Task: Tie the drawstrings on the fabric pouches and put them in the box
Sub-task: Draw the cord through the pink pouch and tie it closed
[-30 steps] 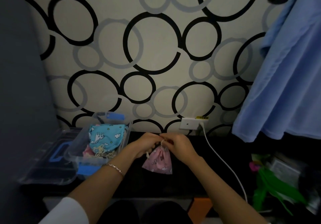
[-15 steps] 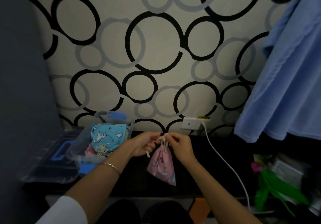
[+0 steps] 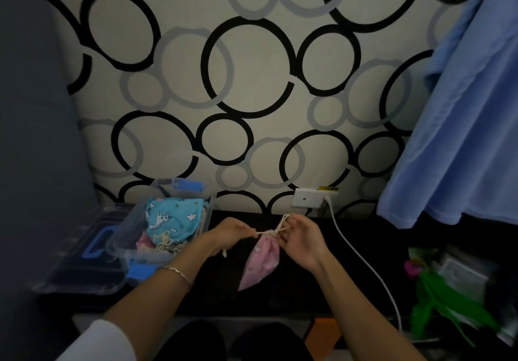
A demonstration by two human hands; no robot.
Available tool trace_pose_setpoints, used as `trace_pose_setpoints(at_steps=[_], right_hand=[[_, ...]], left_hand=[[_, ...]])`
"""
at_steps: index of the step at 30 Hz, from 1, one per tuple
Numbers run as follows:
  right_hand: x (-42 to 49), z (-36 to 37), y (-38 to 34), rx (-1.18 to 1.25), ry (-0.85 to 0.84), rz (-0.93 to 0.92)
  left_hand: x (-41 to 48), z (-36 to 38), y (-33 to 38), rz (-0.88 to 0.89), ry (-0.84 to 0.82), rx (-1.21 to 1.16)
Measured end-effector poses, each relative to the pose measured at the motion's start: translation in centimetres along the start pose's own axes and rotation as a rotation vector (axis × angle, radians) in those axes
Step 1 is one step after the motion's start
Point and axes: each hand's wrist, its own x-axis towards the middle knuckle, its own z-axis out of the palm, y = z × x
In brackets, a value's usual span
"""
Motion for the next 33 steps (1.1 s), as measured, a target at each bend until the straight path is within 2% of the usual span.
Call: trace_pose_setpoints(at_steps=[5, 7, 9, 12, 15, 17, 20, 22, 25, 28, 30, 31, 33], right_hand=[[0.2, -0.9, 0.5, 0.115, 0.018, -0.022], [0.3, -1.1, 0.3, 0.206, 0.083, -0.042], [0.5, -1.8, 0.0, 0.158, 0.187, -0.050], [0.7, -2.8, 0.1, -0.113, 0.285, -0.042], [0.8, -2.3, 0.1, -0.246, 0.267, -0.061], [1.0, -0.8, 0.0, -0.475, 0.245, -0.094], [1.2, 1.5, 0.0, -1.033, 0.115, -0.138], [1.4, 2.4, 0.0, -1.228, -0.022, -0.080], [1.6, 2.4, -0.1, -1.246, -0.111, 0.006], [1.4, 2.2, 0.0, -1.224, -0.109, -0.031], [1.1, 2.0, 0.0, -1.178, -0.086, -0.060], [1.1, 2.0, -0.1, -1.154, -0.067, -0.070], [0.8, 1.9, -0.1, -1.099, -0.042, -0.074]], left_hand=[[0.6, 0.4, -0.6, 0.049, 0.006, 0.047], [0.6, 0.2, -0.7, 0.070, 0.008, 0.066], [0.6, -0.3, -0.9, 0.084, 0.034, 0.088], [0.8, -1.6, -1.2, 0.090, 0.086, 0.209], [0.7, -2.1, -0.2, 0.135, 0.063, 0.266], [0.4, -1.8, 1.2, 0.202, 0.023, 0.257], [0.3, -1.2, 3.1, 0.338, 0.027, 0.332], [0.5, -1.0, 3.8, 0.396, 0.081, 0.400], [1.0, -1.0, 3.5, 0.409, 0.175, 0.435], [1.6, -0.2, 2.5, 0.408, 0.296, 0.391], [1.6, 0.6, 1.8, 0.372, 0.412, 0.272], [1.5, 1.0, 1.5, 0.330, 0.404, 0.174], [1.2, 1.5, 0.9, 0.258, 0.251, 0.046]])
